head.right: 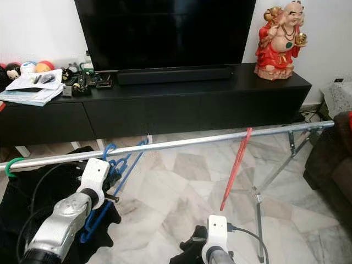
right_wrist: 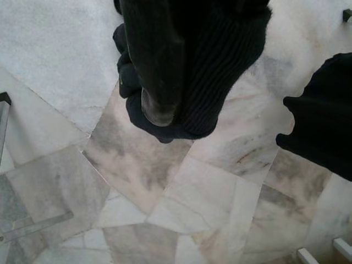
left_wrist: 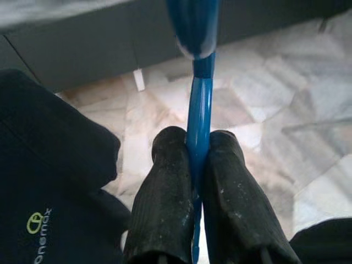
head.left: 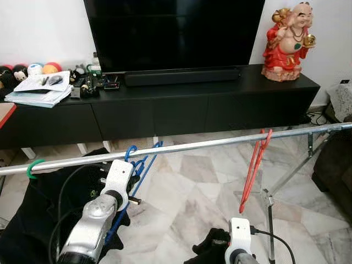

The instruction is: Hang hanger

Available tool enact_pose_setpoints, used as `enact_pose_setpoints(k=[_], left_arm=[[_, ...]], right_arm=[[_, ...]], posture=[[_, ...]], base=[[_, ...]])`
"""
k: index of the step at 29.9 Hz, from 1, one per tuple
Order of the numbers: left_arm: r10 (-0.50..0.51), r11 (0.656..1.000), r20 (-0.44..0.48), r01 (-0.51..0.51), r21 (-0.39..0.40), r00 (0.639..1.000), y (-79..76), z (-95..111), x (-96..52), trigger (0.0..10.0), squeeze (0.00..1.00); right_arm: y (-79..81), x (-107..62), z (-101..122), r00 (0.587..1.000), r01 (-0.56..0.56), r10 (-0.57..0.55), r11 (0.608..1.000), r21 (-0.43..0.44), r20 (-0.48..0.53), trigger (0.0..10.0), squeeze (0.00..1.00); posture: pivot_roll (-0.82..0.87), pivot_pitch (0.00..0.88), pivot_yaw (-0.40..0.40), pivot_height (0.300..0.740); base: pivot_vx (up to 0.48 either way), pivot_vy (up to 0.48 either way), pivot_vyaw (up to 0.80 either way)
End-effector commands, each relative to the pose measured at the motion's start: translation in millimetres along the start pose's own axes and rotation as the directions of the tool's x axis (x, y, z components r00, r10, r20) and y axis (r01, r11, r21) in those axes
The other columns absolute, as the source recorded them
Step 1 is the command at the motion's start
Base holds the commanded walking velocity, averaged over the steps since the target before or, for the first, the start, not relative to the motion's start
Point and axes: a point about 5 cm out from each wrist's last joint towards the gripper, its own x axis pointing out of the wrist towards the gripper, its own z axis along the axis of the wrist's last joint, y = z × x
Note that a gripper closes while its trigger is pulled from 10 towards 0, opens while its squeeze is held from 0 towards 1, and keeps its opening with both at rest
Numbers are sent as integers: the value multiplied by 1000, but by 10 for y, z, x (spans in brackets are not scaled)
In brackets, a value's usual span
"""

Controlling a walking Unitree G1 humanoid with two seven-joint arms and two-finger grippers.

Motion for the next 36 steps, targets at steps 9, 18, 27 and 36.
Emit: enact_pose_setpoints(k=[9, 18, 27, 36], left_arm=[[-27, 999, 12, 27, 39, 1000, 50, -157, -299, 1137, 0], [-15, 999, -23, 16, 52, 1000, 88, -322, -478, 10000, 0], [-8, 999, -72, 12, 51, 997, 65, -442, -487, 10000, 0], [-2, 999, -75, 5, 42, 997, 58, -442, -464, 10000, 0]], right_arm=[[-30, -13, -52, 1000, 9, -9, 1000, 2, -21, 10000, 0], [-68, -22, -66, 1000, 13, -13, 1000, 6, -20, 10000, 0], [-83, -15, -19, 1000, 16, -16, 1000, 10, -1, 10000, 0], [-82, -2, 47, 1000, 18, -18, 1000, 10, 25, 10000, 0]], posture=[[197, 0, 21, 740], [198, 0, 24, 740], [191, 0, 25, 740], [186, 0, 26, 740]], base=[[0, 0, 0], [0, 0, 0], [0, 0, 0], [-142, 0, 0]])
